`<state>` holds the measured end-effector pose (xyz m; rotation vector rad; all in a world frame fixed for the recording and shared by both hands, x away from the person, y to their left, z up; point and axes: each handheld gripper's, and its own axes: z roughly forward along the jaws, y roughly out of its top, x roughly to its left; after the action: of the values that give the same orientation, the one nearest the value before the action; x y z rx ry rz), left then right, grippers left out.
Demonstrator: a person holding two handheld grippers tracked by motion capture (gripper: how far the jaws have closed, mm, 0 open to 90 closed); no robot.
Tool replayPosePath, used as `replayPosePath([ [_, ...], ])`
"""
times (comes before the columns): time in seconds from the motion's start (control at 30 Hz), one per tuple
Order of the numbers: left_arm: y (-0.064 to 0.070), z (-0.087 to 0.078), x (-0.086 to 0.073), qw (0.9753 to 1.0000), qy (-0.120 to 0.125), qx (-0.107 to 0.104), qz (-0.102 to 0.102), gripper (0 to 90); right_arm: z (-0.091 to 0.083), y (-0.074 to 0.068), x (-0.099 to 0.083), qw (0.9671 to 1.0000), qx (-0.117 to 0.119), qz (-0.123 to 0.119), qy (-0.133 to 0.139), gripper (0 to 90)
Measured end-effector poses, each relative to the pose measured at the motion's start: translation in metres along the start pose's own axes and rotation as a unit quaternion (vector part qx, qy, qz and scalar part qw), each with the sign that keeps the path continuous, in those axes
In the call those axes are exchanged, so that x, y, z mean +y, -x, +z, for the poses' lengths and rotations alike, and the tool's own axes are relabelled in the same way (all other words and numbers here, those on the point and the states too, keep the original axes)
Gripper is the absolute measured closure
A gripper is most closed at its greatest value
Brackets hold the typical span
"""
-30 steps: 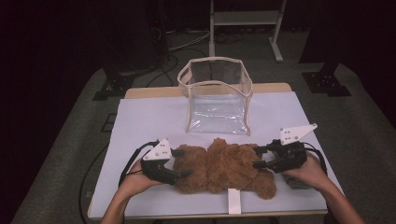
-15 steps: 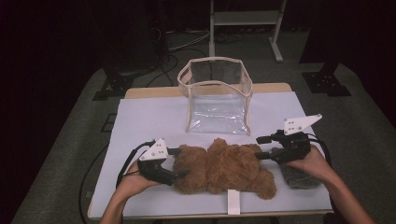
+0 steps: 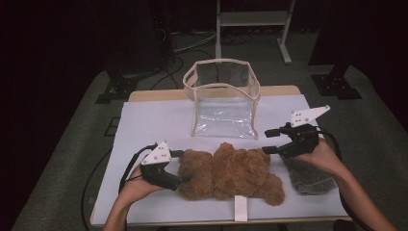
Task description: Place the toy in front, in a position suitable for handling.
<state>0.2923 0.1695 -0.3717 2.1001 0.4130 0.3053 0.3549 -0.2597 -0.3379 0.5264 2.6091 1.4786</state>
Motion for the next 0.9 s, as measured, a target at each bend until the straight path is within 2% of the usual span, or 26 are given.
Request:
replayPosePath([
  [0.3, -0.003, 0.0, -0.005, 0.9999, -0.005, 0.005, -0.009, 13.7, 0.006, 0.009, 0.03, 0.9999, -0.002, -0.013, -0.005, 27.2],
  [0.67, -0.004, -0.002, -0.005, 0.9998, -0.008, 0.013, -0.011, 9.2, 0.02, 0.011, 0.077, 0.9987, 0.007, -0.049, -0.013, 25.4],
  [0.9, -0.005, -0.001, -0.005, 0.9999, -0.01, 0.007, -0.011, 8.5, 0.027, 0.012, 0.09, 0.9983, 0.011, -0.055, -0.015, 24.8],
])
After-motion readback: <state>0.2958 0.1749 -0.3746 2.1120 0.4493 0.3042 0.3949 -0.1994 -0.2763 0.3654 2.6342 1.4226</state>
